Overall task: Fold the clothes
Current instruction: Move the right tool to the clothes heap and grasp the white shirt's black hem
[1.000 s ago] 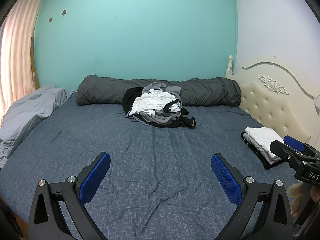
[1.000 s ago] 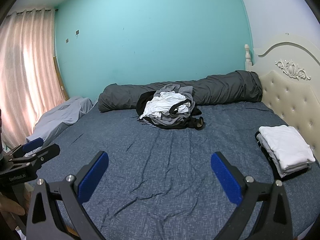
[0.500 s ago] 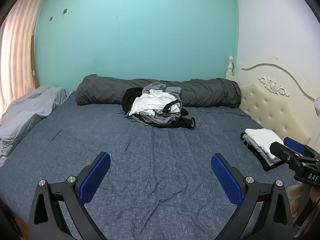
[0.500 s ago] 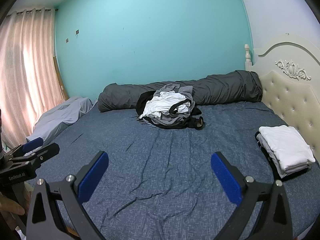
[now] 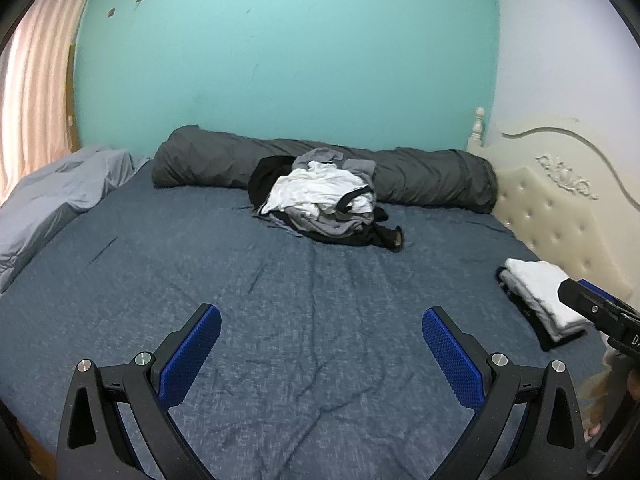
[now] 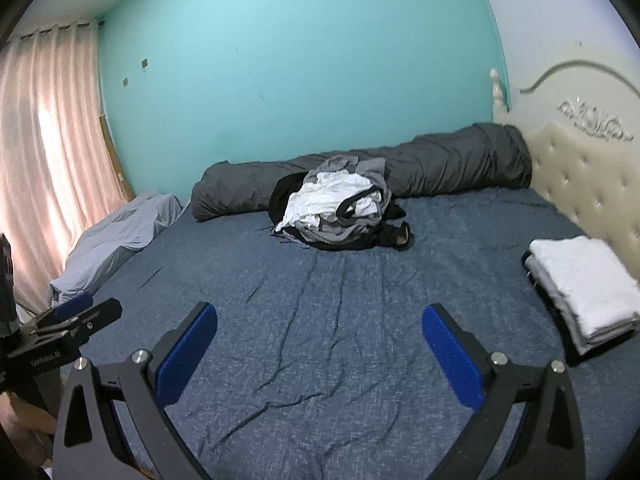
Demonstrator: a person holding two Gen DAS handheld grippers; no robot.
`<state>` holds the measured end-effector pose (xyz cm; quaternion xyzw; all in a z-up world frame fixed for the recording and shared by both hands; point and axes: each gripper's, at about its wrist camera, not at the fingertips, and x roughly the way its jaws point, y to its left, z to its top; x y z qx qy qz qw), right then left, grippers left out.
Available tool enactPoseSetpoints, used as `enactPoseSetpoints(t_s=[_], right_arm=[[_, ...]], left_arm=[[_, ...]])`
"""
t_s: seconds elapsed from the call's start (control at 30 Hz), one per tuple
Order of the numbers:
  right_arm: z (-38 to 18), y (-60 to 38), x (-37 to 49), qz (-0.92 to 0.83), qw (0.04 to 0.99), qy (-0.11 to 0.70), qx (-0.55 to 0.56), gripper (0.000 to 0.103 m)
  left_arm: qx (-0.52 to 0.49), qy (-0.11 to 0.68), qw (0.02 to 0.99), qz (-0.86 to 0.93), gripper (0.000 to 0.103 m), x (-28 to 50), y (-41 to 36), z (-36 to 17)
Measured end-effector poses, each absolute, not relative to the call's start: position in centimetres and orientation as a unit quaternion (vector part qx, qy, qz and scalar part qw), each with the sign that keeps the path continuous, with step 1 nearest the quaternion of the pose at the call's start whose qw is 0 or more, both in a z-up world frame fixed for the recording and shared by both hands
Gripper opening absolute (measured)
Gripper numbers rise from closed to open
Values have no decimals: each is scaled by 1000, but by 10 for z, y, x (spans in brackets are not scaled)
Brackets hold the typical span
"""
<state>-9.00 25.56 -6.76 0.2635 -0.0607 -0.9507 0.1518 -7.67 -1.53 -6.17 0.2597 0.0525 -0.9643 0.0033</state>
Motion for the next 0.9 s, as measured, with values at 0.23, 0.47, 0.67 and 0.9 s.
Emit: enactPoseSetpoints(t_s=[0.23,0.47,0.67,0.9], right_arm=[[-113,232,-175,-938,162,-37,304,103],[-154,208,-286,-926,188,-44,325,103],[-193,191,-389,-927,183,-37,324,103],[-232,177,-518,-930,174,-48,320,103]], left_arm=[[290,74,30,-954,103,-154,-38,-103],[307,91,56,-946,103,-250,-69,-146],[324,94,61,-940,103,-341,-85,-185],[335,93,65,-935,103,-422,-99,-218]])
